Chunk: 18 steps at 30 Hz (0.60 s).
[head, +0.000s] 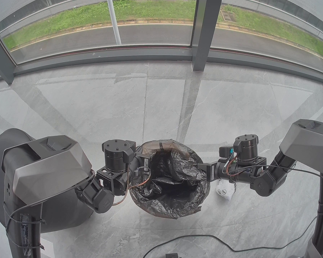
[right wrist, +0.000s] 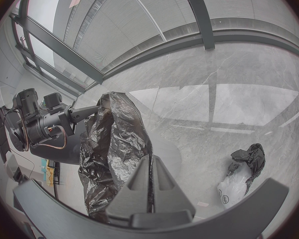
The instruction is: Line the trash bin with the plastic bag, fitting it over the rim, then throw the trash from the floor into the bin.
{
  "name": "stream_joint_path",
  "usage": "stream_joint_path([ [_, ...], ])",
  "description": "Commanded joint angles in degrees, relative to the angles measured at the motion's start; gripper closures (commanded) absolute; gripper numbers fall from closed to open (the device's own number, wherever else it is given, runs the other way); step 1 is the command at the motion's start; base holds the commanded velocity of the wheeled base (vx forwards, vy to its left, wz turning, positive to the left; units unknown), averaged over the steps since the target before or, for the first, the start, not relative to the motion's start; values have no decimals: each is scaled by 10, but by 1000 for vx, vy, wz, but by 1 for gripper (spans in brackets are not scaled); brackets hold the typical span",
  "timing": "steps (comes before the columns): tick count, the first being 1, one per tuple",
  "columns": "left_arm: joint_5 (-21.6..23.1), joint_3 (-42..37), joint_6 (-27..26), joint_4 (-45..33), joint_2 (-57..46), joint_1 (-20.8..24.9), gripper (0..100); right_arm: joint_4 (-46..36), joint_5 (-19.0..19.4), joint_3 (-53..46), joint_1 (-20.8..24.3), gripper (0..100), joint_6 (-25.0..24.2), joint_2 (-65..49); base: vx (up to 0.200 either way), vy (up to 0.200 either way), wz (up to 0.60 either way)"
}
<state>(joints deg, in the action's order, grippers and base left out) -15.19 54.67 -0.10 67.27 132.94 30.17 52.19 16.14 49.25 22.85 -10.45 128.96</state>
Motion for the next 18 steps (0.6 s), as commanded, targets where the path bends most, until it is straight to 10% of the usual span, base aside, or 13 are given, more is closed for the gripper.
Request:
stream_joint_path([
  [1, 0, 1, 0, 0, 7, -5, 100, -2, -3, 1, -1, 100, 2, 9, 0, 0, 0],
  [2, 0, 3, 2, 0, 9, -6, 100, -2, -3, 1, -1, 100, 3, 9, 0, 0, 0],
  [3, 0, 3, 3, 0, 10, -6, 100, -2, -3, 1, -2, 0, 3, 9, 0, 0, 0],
  [18, -5, -4, 3, -12, -5, 3, 100, -2, -3, -1, -1, 0, -4, 2, 0, 0, 0],
])
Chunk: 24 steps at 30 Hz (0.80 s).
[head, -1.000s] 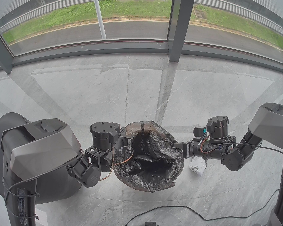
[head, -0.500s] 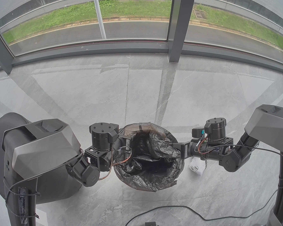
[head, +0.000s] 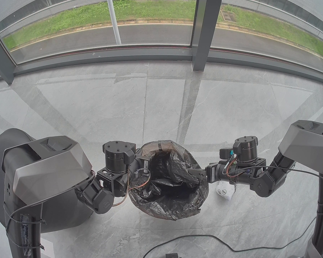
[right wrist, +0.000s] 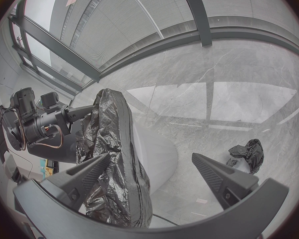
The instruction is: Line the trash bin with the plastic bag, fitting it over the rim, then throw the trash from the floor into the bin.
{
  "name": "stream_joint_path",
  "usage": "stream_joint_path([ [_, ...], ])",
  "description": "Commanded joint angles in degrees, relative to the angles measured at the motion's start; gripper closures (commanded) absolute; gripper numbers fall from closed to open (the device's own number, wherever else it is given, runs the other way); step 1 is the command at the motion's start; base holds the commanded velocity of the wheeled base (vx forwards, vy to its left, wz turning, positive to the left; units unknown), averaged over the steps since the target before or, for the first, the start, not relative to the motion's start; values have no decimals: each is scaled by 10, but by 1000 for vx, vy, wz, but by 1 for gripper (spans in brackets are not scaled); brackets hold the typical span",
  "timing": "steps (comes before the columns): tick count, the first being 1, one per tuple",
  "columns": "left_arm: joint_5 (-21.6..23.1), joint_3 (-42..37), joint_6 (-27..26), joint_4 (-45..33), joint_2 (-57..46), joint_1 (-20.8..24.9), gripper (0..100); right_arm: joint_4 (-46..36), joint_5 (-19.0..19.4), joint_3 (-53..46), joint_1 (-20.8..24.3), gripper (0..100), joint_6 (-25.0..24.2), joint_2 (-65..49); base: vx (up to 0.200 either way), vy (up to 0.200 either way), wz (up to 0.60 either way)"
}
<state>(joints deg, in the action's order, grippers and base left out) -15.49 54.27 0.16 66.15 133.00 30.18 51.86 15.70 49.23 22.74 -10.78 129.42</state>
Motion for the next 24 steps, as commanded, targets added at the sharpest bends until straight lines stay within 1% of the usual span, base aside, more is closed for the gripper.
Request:
stream_joint_path([
  [1, -3, 0, -1, -4, -8, 3, 0, 2, 1, -1, 0, 0, 0, -2, 0, 0, 0],
  [3, -2, 2, 1, -15, -14, 3, 0, 2, 1, -1, 0, 0, 0, -3, 0, 0, 0],
  [13, -2, -1, 3, -15, -48, 4, 0, 4, 1, 3, 0, 0, -1, -40, 0, 0, 0],
  [16, -3, -8, 4, -15, -60, 3, 0, -6, 0, 27, -1, 0, -1, -55, 0, 0, 0],
  [17, -3, -17, 7, -14, -71, 3, 0, -19, 0, 50, -3, 0, -1, -55, 0, 0, 0],
  [19, -3, -30, 27, -14, -91, 3, 0, -55, -1, 83, -3, 0, -1, -48, 0, 0, 0],
  [20, -3, -31, 29, -14, -92, 3, 0, -57, -1, 84, -3, 0, -1, -48, 0, 0, 0],
  [21, -3, -46, 49, -14, -110, 4, 0, -75, -1, 106, -3, 0, -1, -36, 0, 0, 0],
  [24, -3, -100, 103, -14, -167, 15, 0, -84, -1, 143, -1, 0, -1, -11, 0, 0, 0],
])
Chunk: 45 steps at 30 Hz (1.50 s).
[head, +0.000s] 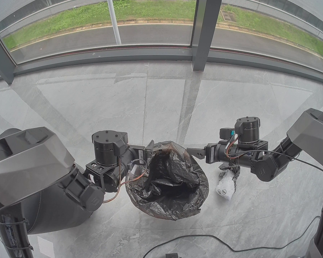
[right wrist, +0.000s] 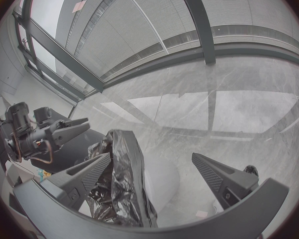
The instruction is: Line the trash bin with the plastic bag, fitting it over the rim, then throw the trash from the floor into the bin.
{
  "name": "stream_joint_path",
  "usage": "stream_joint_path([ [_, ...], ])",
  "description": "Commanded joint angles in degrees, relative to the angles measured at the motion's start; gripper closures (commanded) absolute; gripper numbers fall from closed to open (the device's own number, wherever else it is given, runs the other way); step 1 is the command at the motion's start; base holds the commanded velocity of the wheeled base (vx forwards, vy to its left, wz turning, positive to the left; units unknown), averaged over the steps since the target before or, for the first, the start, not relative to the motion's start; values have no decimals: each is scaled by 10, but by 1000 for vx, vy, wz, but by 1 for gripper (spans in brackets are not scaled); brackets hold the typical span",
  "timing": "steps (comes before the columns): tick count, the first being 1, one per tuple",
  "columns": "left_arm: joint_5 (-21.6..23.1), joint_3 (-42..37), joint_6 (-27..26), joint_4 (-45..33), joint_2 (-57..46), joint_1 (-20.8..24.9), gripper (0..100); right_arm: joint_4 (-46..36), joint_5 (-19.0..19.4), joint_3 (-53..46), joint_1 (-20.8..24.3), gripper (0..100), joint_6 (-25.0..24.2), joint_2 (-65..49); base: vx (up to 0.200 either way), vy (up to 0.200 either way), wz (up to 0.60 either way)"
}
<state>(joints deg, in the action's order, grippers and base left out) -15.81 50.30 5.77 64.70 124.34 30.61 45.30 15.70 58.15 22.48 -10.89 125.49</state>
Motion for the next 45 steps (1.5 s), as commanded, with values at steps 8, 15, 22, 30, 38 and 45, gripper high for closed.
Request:
stream_joint_path([
  [8, 6, -187, 135, 1, -205, 17, 0, -50, -1, 84, 6, 0, 0, 39, 0, 0, 0],
  [15, 10, -224, 181, 3, -234, 16, 0, -67, -1, 88, 8, 0, 0, 43, 0, 0, 0],
  [22, 24, -226, 183, 3, -234, 6, 0, -69, -1, 91, 8, 0, 0, 56, 0, 0, 0],
  [30, 24, -225, 183, 3, -232, 4, 0, -67, -1, 86, 7, 0, 0, 71, 0, 0, 0],
  [38, 24, -226, 183, 3, -230, 5, 0, -60, -21, 86, -8, 0, 6, 100, 0, 0, 0],
  [45, 24, -226, 184, 3, -220, 5, 0, -58, -21, 85, -23, 0, 6, 95, 0, 0, 0],
])
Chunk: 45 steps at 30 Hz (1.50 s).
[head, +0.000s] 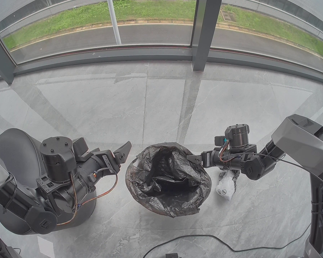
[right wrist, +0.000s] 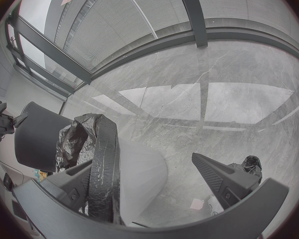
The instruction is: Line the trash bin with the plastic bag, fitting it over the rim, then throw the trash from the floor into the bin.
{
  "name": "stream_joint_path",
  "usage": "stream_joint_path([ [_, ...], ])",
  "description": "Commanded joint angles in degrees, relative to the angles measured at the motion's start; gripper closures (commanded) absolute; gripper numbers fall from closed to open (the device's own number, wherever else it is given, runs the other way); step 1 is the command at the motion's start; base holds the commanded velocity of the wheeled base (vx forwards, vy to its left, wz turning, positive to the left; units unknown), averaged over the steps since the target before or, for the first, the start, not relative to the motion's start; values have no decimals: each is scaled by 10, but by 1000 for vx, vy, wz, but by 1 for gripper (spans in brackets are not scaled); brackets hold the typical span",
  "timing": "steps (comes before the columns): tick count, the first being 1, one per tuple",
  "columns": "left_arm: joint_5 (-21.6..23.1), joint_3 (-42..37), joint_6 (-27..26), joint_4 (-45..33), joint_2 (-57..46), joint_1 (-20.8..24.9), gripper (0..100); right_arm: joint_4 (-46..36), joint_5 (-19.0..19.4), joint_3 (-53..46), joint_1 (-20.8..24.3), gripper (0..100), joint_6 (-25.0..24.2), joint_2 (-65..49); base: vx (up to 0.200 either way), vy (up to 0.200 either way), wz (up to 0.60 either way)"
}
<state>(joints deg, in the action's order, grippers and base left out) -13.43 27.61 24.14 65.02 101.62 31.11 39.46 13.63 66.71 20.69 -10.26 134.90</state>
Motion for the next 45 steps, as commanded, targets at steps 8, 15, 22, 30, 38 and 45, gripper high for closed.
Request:
stream_joint_path([
  [8, 0, 2, 0, 0, 10, 0, 0, 0, 1, -9, 0, 0, -1, -20, 0, 0, 0],
  [15, -1, 2, 0, 0, 11, 0, 0, 0, 0, -23, 1, 0, -3, -48, 0, 0, 0],
  [22, -2, 2, 0, 0, 12, 0, 0, 0, -1, -51, -3, 0, -1, -55, 0, 0, 0],
  [30, -2, 3, 0, 0, 13, 0, 0, 0, 0, -58, -10, 0, 0, -52, 0, 0, 0],
  [38, -2, 3, 1, 0, 17, 0, 0, 0, 0, -60, -13, 0, 0, -46, 0, 0, 0],
  [45, -2, 4, 1, 0, 17, 0, 0, 0, -1, -54, -10, 0, 0, -19, 0, 0, 0],
])
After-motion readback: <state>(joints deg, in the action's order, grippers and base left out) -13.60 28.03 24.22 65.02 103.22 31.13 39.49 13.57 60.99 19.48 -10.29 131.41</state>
